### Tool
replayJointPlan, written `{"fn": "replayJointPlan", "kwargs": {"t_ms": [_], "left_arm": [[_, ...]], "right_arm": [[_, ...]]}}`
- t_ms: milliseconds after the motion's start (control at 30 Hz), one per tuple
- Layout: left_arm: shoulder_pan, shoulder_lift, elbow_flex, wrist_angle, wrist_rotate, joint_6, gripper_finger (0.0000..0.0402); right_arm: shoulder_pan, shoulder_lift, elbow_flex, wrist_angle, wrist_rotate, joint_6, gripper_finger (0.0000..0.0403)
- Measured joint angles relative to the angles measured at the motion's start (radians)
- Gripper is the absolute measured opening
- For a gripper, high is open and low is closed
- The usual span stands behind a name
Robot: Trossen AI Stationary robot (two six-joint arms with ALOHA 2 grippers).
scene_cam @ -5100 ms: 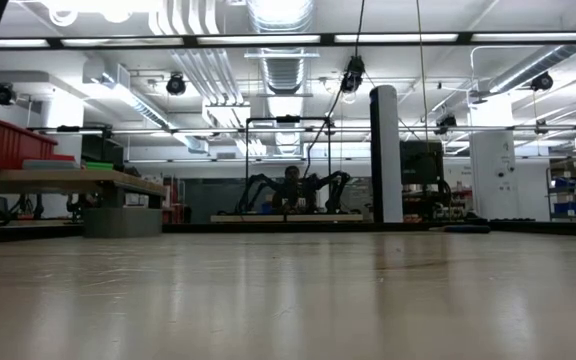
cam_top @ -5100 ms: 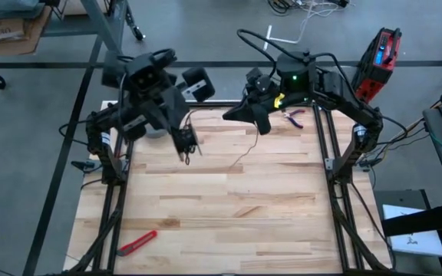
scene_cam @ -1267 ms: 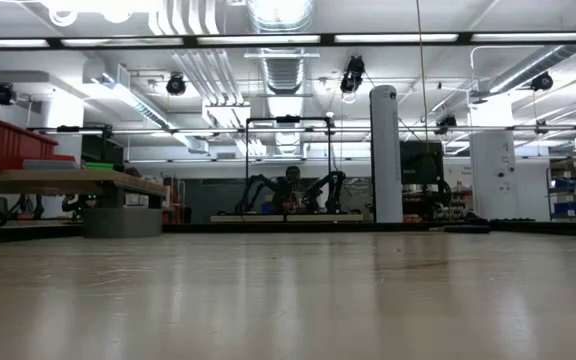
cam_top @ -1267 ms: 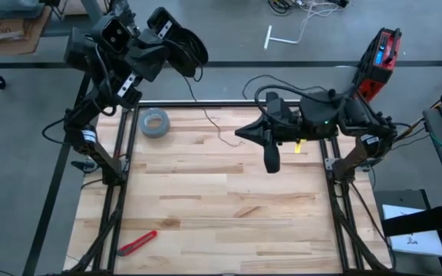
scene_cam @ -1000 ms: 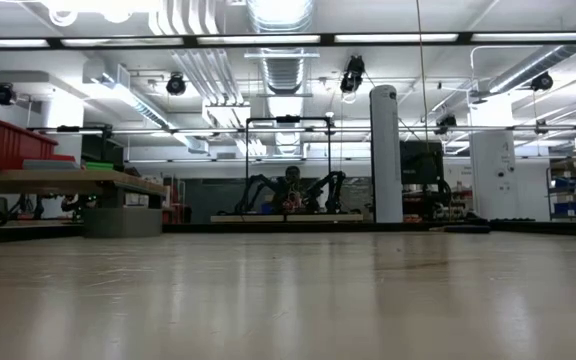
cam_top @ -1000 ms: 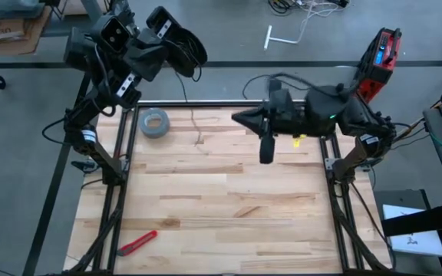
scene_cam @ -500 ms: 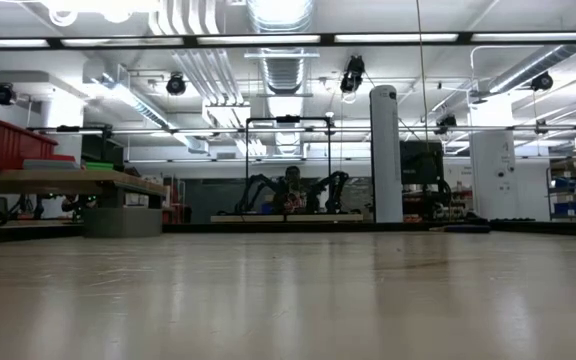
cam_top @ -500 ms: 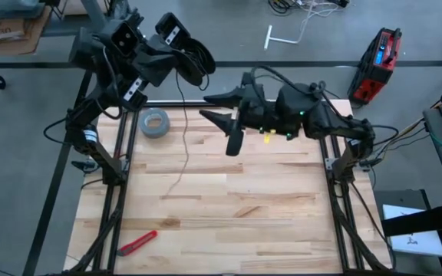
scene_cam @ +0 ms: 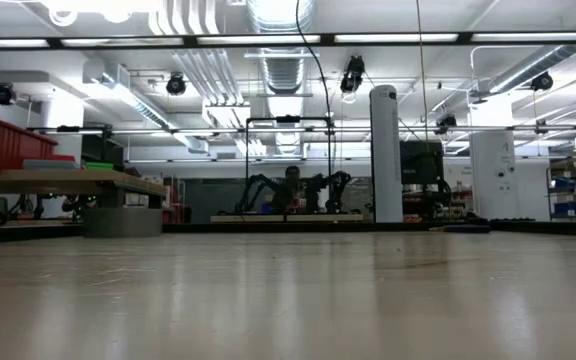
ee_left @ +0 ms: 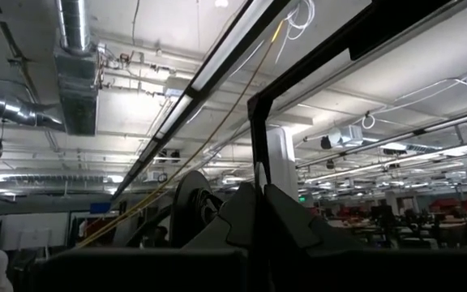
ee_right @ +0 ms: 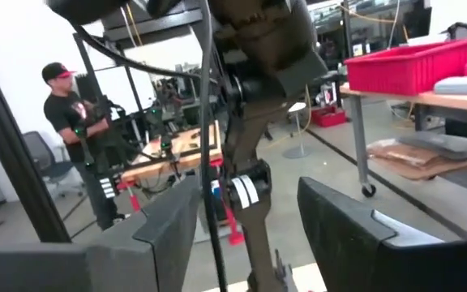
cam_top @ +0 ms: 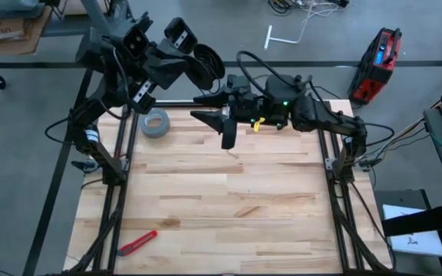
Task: Coil cords
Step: Coil the black wire on the black spool
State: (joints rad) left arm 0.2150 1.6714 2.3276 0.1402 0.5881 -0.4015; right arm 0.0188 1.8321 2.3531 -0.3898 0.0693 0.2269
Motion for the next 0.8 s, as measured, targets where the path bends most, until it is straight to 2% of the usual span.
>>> {"fn": "replayJointPlan", "kwargs": {"t_ms": [133,200,267,333,533,800], "left_arm": [[0.0,0.002,0.0,0.0,0.0,0.0,0.0007],[0.0,0.002,0.0,0.0,0.0,0.0,0.0007],[0.0,0.001,0.0,0.001,0.0,0.0,0.0007],[0.002,-0.001,0.0,0.0,0.0,0.0,0.0007],[0.037,-0.026,0.0,0.003,-0.012,0.001,0.0007],[0.102,-0.035,0.0,-0.002,-0.022,0.001,0.0007]], "right_arm": [[0.0,0.001,0.0,0.003,0.001,-0.015,0.0165],[0.0,-0.002,0.0,0.001,0.005,-0.018,0.0118],[0.003,-0.009,0.0,-0.009,0.005,-0.04,0.005],[0.015,-0.021,0.0,-0.039,0.016,-0.082,0.0015],[0.066,-0.076,0.001,-0.194,0.103,-0.121,0.0002],[0.088,-0.097,0.002,-0.335,0.095,-0.096,0.0]]}}
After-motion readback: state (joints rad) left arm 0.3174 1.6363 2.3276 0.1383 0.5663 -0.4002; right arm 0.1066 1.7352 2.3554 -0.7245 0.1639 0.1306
